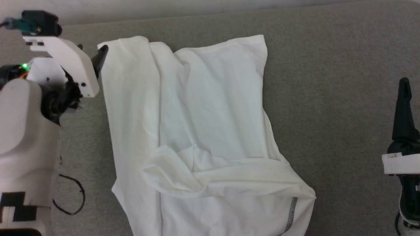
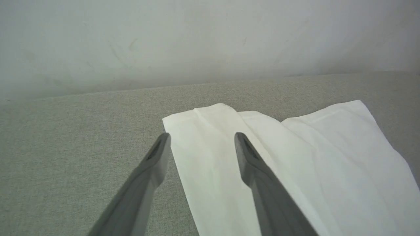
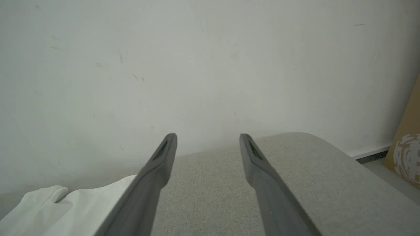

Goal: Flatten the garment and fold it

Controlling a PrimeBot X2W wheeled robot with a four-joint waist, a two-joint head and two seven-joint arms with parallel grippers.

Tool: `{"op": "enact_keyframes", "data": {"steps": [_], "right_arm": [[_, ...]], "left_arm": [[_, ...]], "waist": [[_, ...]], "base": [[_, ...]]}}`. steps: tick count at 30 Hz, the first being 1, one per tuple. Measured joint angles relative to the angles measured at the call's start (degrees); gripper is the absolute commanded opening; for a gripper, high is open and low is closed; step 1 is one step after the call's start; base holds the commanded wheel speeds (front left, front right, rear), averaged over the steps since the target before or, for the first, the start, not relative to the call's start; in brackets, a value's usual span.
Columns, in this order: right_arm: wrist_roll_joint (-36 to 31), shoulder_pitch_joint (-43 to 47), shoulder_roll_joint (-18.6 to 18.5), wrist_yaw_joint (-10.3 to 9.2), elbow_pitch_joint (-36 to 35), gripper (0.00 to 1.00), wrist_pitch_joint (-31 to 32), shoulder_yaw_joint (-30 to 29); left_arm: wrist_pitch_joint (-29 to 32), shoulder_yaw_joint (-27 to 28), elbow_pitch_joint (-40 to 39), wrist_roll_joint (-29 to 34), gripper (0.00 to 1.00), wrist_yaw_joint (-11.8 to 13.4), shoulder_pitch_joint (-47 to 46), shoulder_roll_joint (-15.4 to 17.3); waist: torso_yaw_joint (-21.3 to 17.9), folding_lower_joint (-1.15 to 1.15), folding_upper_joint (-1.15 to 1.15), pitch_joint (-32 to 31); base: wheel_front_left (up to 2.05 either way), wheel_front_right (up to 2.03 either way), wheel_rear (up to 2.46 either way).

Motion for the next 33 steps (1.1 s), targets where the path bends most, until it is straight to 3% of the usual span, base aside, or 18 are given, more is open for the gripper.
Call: {"op": "enact_keyframes", "data": {"steps": [5,8,12,15,20,21,22,23,27,33], "right_arm": [[0.49,-0.43,0.29,0.0,0.44,1.0,-1.02,1.26],[0.66,-0.44,0.4,0.0,1.23,1.0,-1.35,1.96],[1.0,-0.48,0.47,0.0,2.15,1.0,-2.05,2.66],[1.0,-0.55,0.53,0.0,2.85,1.0,-2.43,2.99],[0.98,-0.66,0.54,0.0,3.92,1.0,-2.46,2.72],[0.98,-0.71,0.54,0.0,4.05,1.0,-2.47,2.57],[0.94,-0.8,0.54,0.0,4.19,1.0,-2.47,2.43],[0.9,-0.89,0.54,0.0,4.31,1.0,-2.45,2.32],[0.41,-1.08,0.56,0.0,4.76,1.0,-2.41,1.76],[-0.24,-0.96,0.57,0.0,5.8,1.0,-1.87,1.33]], "left_arm": [[7.33,-0.34,5.31,-0.69,1.0,-0.27,-5.69,2.58],[10.4,-0.68,7.91,-0.47,1.0,0.8,-7.26,3.92],[11.13,-2.16,10.47,2.98,1.0,3.24,-8.24,6.95],[11.27,-3.37,11.38,5.27,1.0,3.74,-9.87,9.11],[12.15,-2.41,12.48,4.07,1.0,4.6,-11.76,9.35],[12.61,-2.26,12.59,3.59,0.82,4.42,-11.99,9.29],[13.13,-1.91,12.8,2.77,0.07,4.14,-12.22,9.24],[13.62,-1.74,12.94,2.05,0.0,3.71,-12.39,9.22],[13.7,-1.81,13.12,1.46,0.0,3.05,-12.32,9.05],[6.15,-1.58,15.0,1.42,0.0,3.15,-9.14,8.4]], "waist": [[-3.55,0.0,0.0,3.99],[-5.38,0.0,0.0,6.23],[-7.34,-0.01,0.0,8.95],[-8.43,-0.02,0.0,10.59],[-9.37,-0.03,0.0,12.29],[-9.36,-0.03,0.0,12.44],[-9.26,-0.03,0.0,12.51],[-9.12,-0.02,0.0,12.51],[-8.36,-0.02,0.0,12.16],[-7.28,-0.01,0.0,9.33]], "base": [[0.0,0.0,0.0],[0.0,0.0,0.0],[0.0,0.0,0.0],[0.0,0.0,0.0],[0.0,0.0,0.0],[0.0,0.0,0.0],[0.0,0.0,0.0],[0.0,0.0,0.0],[0.0,0.0,0.0],[0.0,0.0,0.0]]}}
